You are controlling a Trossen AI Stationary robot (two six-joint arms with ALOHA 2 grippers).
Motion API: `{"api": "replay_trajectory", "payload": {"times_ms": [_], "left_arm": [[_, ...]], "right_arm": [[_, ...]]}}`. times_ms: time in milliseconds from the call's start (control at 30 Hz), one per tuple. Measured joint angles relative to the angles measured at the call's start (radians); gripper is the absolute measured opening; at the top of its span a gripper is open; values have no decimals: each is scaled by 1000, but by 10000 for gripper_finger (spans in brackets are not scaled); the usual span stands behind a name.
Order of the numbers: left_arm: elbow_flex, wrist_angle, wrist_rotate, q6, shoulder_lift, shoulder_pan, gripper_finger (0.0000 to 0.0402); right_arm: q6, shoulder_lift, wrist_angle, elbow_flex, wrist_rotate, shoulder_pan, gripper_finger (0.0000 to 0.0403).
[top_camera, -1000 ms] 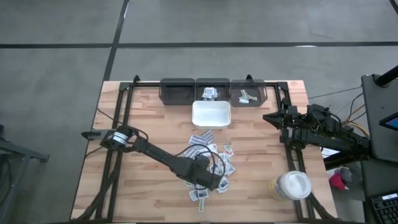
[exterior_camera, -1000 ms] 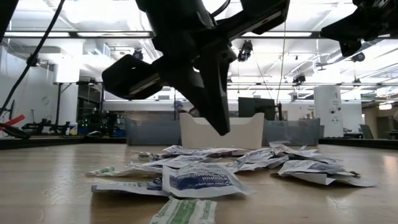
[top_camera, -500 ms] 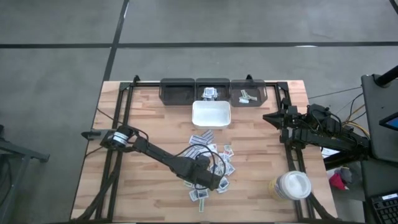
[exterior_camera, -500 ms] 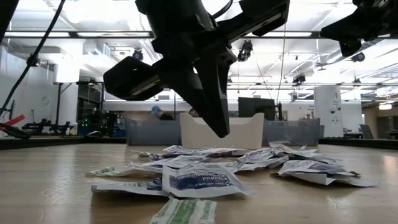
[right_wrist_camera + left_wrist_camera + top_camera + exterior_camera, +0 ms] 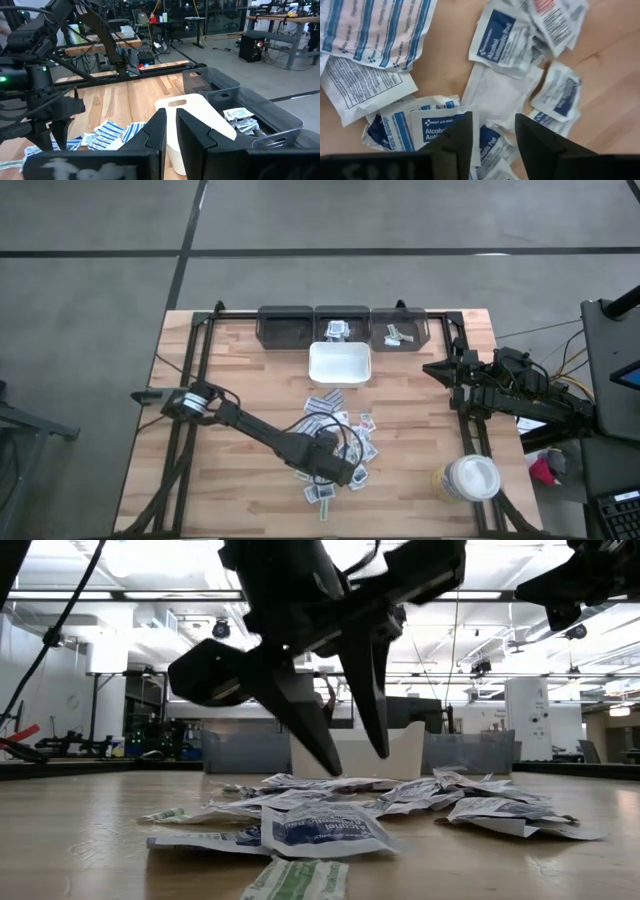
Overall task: Pick & Place First Aid Supplies
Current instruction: Put the blue alcohol pad into the middle gray bin
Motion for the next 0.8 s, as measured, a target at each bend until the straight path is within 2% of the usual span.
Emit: {"api": "replay_trajectory", "payload": {"times_ms": [233, 567, 800], "left_arm": [[0, -1, 85, -34, 33, 2, 146], [0, -42, 93, -52, 36, 6, 145], [0, -132, 93, -53, 35, 6, 126]], "right_arm": [[0, 0, 0, 0, 0, 0, 38], [0, 0, 0, 0, 0, 0, 38], [0, 0, 0, 0, 0, 0, 38]]}}
